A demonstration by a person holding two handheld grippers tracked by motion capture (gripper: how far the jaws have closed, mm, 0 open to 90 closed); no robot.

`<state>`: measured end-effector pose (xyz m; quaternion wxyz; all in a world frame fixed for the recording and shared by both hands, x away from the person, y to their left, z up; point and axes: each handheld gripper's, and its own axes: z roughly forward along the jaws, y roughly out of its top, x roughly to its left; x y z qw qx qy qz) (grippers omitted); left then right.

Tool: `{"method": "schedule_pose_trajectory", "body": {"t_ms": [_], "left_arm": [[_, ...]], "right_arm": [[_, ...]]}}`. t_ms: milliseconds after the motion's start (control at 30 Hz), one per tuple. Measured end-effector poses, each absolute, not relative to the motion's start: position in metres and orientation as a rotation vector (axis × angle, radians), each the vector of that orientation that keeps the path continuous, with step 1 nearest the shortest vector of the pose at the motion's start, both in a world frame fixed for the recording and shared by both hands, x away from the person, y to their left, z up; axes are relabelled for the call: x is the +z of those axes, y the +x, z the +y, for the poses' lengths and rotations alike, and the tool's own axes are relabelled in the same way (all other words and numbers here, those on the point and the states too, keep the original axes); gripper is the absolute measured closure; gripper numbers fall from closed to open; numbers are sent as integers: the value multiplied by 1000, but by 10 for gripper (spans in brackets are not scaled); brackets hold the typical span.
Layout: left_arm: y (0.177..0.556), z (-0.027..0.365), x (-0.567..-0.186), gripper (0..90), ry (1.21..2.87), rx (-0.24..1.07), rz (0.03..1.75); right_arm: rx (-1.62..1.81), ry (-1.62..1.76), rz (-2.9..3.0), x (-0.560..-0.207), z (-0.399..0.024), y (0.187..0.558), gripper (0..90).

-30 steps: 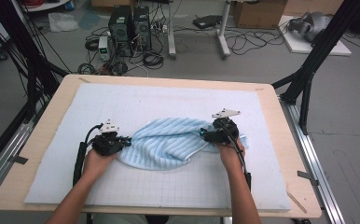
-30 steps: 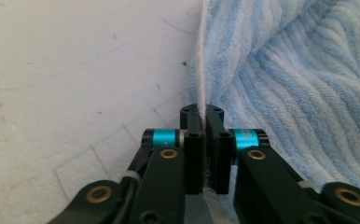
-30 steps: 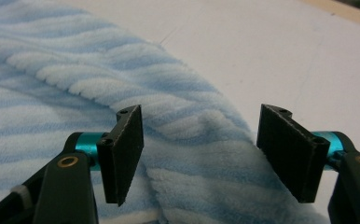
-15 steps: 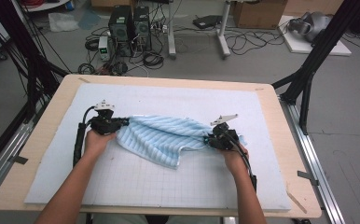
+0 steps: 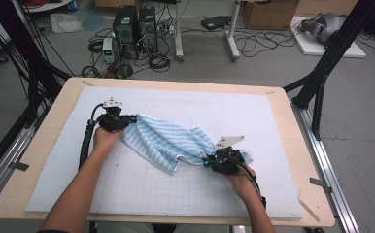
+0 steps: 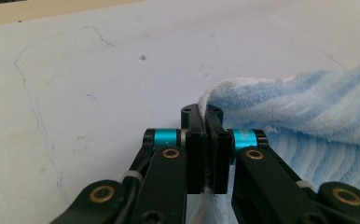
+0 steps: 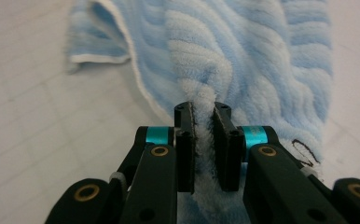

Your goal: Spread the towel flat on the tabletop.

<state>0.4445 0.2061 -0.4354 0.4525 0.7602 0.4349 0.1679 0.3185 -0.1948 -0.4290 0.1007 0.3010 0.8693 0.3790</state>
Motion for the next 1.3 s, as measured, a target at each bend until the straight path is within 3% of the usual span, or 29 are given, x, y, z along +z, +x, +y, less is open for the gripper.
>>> {"method": "schedule_pose_trajectory", "body": {"t_ms": [200, 233, 300, 433, 733, 900, 1200, 1300], "left_arm": [[446, 210, -438, 852, 1834, 394, 1095], [446, 210, -437, 784, 1824, 401, 1111], [444, 210, -433, 551, 1793, 415, 1144], [437, 211, -422, 397, 1757, 425, 1125], [409, 198, -420, 361, 1778, 339, 1019], [395, 187, -424, 317, 1821, 337, 944], [378, 173, -431, 318, 1899, 265, 876], [376, 169, -430, 321, 1918, 256, 862]], "right_arm": [[1168, 778, 2661, -432, -169, 309, 804], [1166, 763, 2677, -433, -164, 308, 796], [1189, 744, 2674, -430, -159, 308, 750], [1338, 757, 2582, -413, -165, 311, 608], [1278, 873, 2392, -392, -182, 345, 456], [1150, 891, 2361, -395, -186, 373, 314], [1013, 917, 2497, -414, -179, 411, 294], [1002, 905, 2555, -421, -172, 418, 329]]}}
